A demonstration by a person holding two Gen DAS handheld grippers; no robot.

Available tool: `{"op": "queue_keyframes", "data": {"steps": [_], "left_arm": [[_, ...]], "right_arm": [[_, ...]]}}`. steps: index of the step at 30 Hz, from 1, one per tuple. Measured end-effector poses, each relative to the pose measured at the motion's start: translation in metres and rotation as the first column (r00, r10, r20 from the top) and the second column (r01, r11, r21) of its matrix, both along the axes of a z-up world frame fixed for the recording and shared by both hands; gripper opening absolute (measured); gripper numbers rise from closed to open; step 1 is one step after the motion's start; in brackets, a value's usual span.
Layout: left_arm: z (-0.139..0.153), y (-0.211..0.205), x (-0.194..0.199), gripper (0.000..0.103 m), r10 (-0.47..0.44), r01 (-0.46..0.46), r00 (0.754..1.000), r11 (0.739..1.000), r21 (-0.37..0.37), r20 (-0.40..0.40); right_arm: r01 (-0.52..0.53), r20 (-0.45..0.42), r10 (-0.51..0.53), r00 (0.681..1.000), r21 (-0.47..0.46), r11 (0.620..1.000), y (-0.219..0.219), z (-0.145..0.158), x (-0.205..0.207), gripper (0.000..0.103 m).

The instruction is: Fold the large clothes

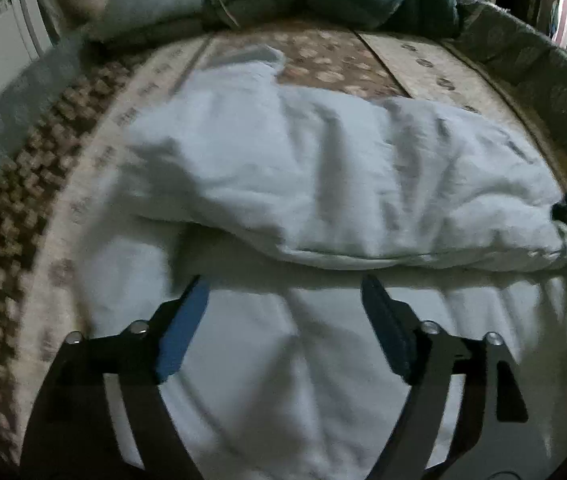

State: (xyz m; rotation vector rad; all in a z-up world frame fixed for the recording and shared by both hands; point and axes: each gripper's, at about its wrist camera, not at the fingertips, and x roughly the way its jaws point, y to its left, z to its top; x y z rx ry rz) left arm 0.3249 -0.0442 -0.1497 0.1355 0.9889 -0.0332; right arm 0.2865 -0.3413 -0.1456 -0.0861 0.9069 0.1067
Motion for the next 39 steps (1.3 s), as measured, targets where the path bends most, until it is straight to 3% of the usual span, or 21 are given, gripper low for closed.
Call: {"op": "queue_keyframes", "data": {"steps": [1, 4, 6, 8, 11, 13, 20, 23, 28, 32, 34, 36, 39], "left_arm": [[0.001, 0.009, -0.001, 0.09, 0.009, -0.009, 1.0, 0.999, 0.036, 0.007], [-0.004, 0.048, 0.008, 0.089, 0.057, -0.055, 0.998, 0.987, 0.152, -0.011], [-0.012, 0.067, 0.017, 0.075, 0.113, -0.103, 0.993, 0.97, 0.219, -0.035], [-0.019, 0.093, 0.028, 0.044, 0.191, -0.168, 0.979, 0.95, 0.262, -0.066], [-0.014, 0.132, 0.043, 0.045, 0.265, -0.249, 0.959, 0.957, 0.149, -0.103], [-0.008, 0.143, 0.054, 0.046, 0.281, -0.269, 0.954, 0.956, 0.12, -0.106], [-0.001, 0.145, 0.108, 0.046, 0.304, -0.289, 0.945, 0.948, 0.133, -0.117], [-0.003, 0.135, 0.121, 0.046, 0.297, -0.28, 0.952, 0.945, 0.171, -0.08], [0.001, 0.195, 0.084, 0.045, 0.392, -0.372, 0.919, 0.9, 0.227, -0.049], [-0.02, 0.25, 0.05, 0.04, 0.475, -0.439, 0.873, 0.864, 0.245, -0.111], [-0.037, 0.257, 0.042, 0.04, 0.471, -0.42, 0.87, 0.864, 0.279, -0.148], [-0.037, 0.254, 0.038, 0.04, 0.458, -0.402, 0.879, 0.863, 0.307, -0.136], [-0.012, 0.25, 0.036, 0.039, 0.459, -0.425, 0.882, 0.873, 0.24, -0.109]], "right_arm": [[0.003, 0.001, -0.003, 1.0, 0.001, 1.0, 0.0, 0.001, -0.001, 0.053], [0.008, 0.0, -0.008, 1.0, 0.002, 1.0, -0.001, 0.0, -0.005, 0.055], [0.009, -0.001, -0.009, 1.0, -0.003, 1.0, -0.001, 0.0, -0.006, 0.057], [0.01, -0.004, -0.01, 1.0, -0.003, 1.0, -0.002, 0.0, -0.006, 0.057], [0.01, -0.008, -0.01, 1.0, -0.012, 1.0, -0.001, 0.001, -0.006, 0.057], [0.008, -0.011, -0.008, 1.0, -0.022, 1.0, 0.001, 0.001, -0.005, 0.057], [0.0, -0.016, 0.0, 1.0, -0.027, 1.0, 0.013, 0.002, -0.001, 0.057], [-0.013, -0.017, 0.012, 1.0, -0.057, 0.998, 0.019, 0.002, 0.001, 0.057], [0.006, -0.021, -0.007, 1.0, -0.035, 0.999, 0.017, 0.001, 0.001, 0.058], [0.007, -0.018, -0.008, 1.0, -0.028, 1.0, 0.018, 0.002, -0.003, 0.059], [0.014, -0.021, -0.015, 1.0, -0.022, 1.0, 0.017, 0.002, -0.004, 0.059], [0.024, -0.024, -0.024, 0.999, -0.012, 1.0, 0.017, 0.004, -0.005, 0.059], [0.015, -0.017, -0.016, 1.0, -0.012, 1.0, 0.018, 0.01, -0.009, 0.059]]}}
